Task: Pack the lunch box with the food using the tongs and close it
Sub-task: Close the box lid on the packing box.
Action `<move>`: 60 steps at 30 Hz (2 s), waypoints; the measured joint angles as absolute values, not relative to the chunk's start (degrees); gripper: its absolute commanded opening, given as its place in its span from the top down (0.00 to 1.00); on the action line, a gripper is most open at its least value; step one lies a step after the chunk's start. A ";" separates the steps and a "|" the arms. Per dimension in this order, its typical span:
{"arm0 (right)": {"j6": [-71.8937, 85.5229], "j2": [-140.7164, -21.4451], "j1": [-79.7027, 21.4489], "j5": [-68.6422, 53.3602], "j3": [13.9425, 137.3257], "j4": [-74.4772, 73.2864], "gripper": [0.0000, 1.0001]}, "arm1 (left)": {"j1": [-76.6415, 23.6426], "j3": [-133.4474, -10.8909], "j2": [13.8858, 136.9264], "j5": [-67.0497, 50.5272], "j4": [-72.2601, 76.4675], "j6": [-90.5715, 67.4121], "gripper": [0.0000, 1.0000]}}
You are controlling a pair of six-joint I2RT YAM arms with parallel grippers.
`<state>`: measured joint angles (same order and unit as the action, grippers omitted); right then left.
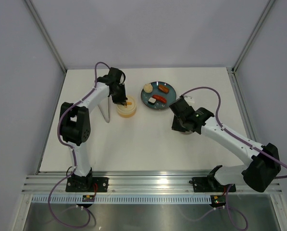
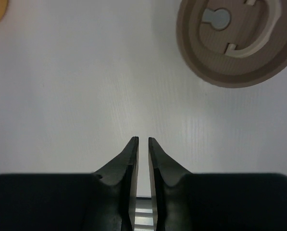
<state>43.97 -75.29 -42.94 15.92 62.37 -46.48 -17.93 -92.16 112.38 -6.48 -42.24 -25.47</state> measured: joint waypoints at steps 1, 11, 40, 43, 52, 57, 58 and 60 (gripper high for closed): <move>43.64 -75.13 -41.56 15.86 62.35 -46.48 0.79 | -17.91 -92.01 112.38 -6.55 -42.13 -25.50 1.00; 37.06 -77.32 -23.03 13.72 63.31 -45.39 0.79 | -17.65 -91.44 112.38 -6.96 -41.54 -25.52 1.00; 28.29 -95.61 -20.84 12.49 75.46 -44.21 0.79 | -17.08 -89.82 111.74 -7.99 -39.77 -25.50 1.00; 28.32 -91.39 -20.84 12.58 76.01 -44.42 0.78 | -17.06 -89.60 111.68 -8.01 -39.51 -25.50 1.00; 28.97 -81.41 -20.82 14.33 74.13 -44.66 0.78 | -17.06 -89.19 111.46 -7.97 -39.07 -25.50 0.99; 29.63 -80.75 -20.82 14.41 69.12 -45.19 0.78 | -17.06 -88.51 111.07 -7.92 -38.33 -25.50 1.00; 29.78 -80.66 -20.82 14.39 68.40 -45.41 0.78 | -17.06 -88.47 111.04 -7.97 -38.24 -25.50 1.00; 29.98 -80.42 -20.82 14.39 67.59 -45.76 0.78 | -16.95 -88.44 111.02 -8.25 -38.17 -25.50 1.00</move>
<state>29.98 -80.42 -20.82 14.39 67.59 -45.76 -16.95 -88.44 111.02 -8.25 -38.17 -25.50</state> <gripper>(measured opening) 0.217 0.049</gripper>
